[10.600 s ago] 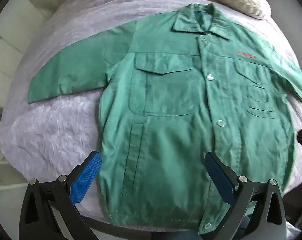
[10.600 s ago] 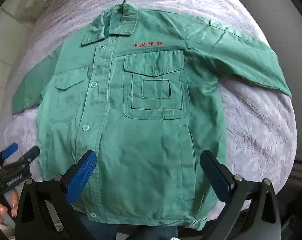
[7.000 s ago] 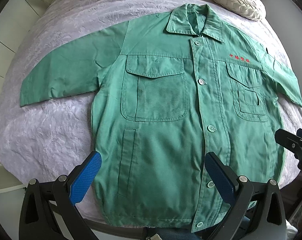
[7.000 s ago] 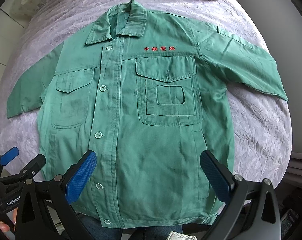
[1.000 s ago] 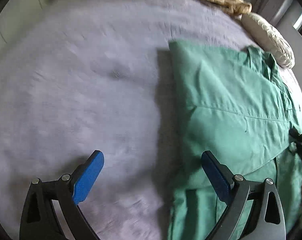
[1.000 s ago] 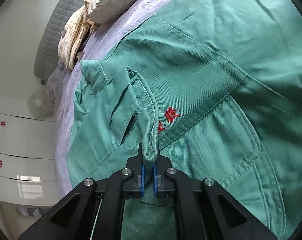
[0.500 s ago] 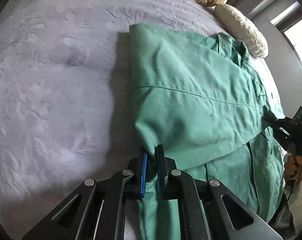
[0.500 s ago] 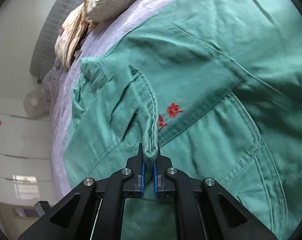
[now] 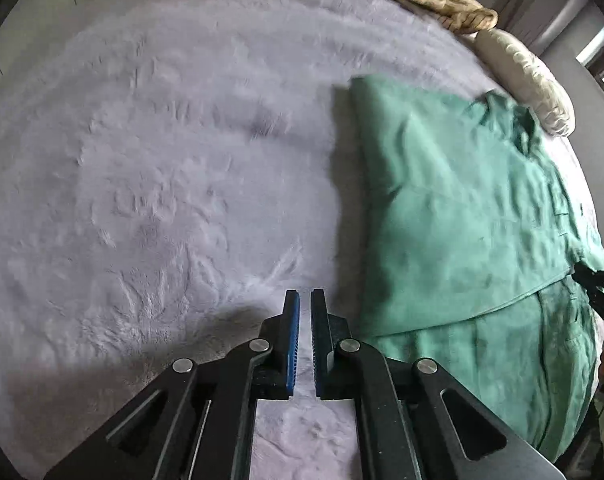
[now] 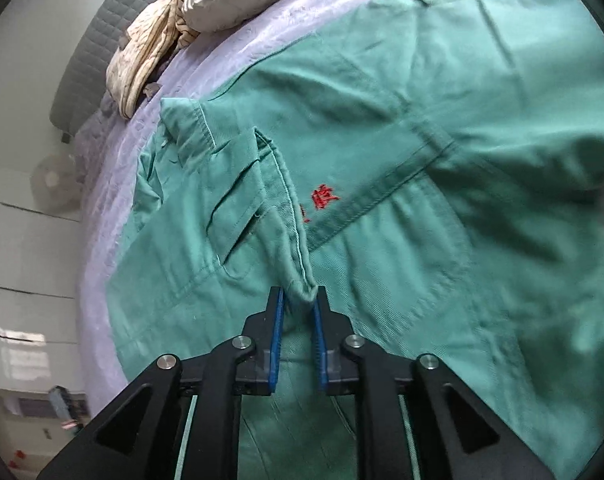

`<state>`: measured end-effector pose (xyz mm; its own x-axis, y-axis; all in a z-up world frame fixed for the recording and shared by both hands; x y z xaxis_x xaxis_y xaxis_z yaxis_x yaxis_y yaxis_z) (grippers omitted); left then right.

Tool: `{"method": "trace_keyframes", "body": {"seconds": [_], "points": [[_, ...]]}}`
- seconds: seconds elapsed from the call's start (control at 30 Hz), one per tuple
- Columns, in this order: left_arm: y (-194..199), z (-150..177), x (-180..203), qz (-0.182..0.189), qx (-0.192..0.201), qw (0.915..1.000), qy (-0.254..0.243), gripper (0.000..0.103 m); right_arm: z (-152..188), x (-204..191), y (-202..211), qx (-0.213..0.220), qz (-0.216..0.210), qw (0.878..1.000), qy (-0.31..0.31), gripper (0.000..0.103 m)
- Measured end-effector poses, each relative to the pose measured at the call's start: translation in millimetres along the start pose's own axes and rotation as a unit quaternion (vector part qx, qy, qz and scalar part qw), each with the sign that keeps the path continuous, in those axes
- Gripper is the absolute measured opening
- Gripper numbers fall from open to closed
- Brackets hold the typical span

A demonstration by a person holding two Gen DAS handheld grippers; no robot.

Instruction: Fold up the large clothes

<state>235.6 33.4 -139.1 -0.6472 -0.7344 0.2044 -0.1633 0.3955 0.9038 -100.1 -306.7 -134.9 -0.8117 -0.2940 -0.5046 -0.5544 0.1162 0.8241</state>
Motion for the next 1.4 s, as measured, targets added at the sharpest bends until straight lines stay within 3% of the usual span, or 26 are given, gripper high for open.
{"method": "trace_keyframes", "body": {"seconds": [0.17, 0.3, 0.4, 0.5, 0.7, 0.73, 0.8, 0.83, 1.07, 1.1, 1.13, 1.17, 1.23, 1.4], "points": [[1, -18, 41, 0.009, 0.035, 0.9989, -0.031, 0.008, -4, -25, 15, 0.023, -0.006, 0.999, 0.046, 0.019], [-33, -17, 54, -0.029, 0.017, 0.9990, -0.030, 0.009, -8, -37, 1, 0.022, -0.004, 0.998, 0.066, 0.019], [-54, -8, 53, -0.063, 0.002, 0.9973, -0.038, 0.009, -3, -11, -12, 0.003, 0.040, 0.999, 0.035, 0.019], [-51, -7, 52, -0.072, 0.006, 0.9963, -0.047, 0.009, 1, 17, -5, 0.002, 0.016, 0.999, -0.029, 0.017], [-34, -2, 52, -0.106, 0.000, 0.9927, -0.058, 0.009, 4, 36, 24, 0.004, 0.021, 0.999, -0.033, 0.020], [-31, -1, 54, -0.108, 0.001, 0.9923, -0.060, 0.009, 5, 37, 27, 0.003, 0.018, 0.999, -0.033, 0.024], [-27, 2, 63, -0.110, 0.002, 0.9916, -0.068, 0.009, 11, 39, 36, 0.000, 0.010, 0.999, -0.031, 0.064], [-27, 1, 71, -0.107, 0.001, 0.9917, -0.071, 0.009, 13, 39, 38, 0.000, 0.004, 1.000, -0.029, 0.069], [-20, 10, 116, -0.084, 0.005, 0.9935, -0.077, 0.009, 33, 44, 45, -0.029, -0.025, 0.999, -0.031, 0.077], [-21, 12, 123, -0.079, 0.003, 0.9939, -0.078, 0.027, 35, 46, 45, -0.030, -0.030, 0.998, -0.034, 0.077], [-22, 12, 130, -0.077, 0.001, 0.9939, -0.079, 0.052, 35, 46, 45, -0.032, -0.034, 0.998, -0.037, 0.077], [-21, 14, 134, -0.079, 0.002, 0.9938, -0.079, 0.103, 36, 48, 47, -0.034, -0.038, 0.998, -0.039, 0.078], [-17, 20, 154, -0.080, 0.017, 0.9930, -0.085, 0.102, 37, 49, 49, -0.034, -0.045, 0.998, -0.041, 0.080], [-26, 33, 189, -0.068, -0.007, 0.9914, -0.112, 0.102, 33, 59, 61, -0.032, -0.060, 0.997, -0.045, 0.081]]}}
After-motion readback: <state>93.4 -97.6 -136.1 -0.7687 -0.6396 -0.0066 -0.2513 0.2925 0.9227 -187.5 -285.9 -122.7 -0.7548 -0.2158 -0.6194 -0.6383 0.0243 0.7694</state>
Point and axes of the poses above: each gripper's, at about its wrist camera, not at the fingertips, and y roughly against the way its jaws point, x to its right, z to its underside, the point moved 6 cm from there along -y, roughly the way its jaws point, and after that the axes turned 4 degrees about x, right-handed, at the moved point
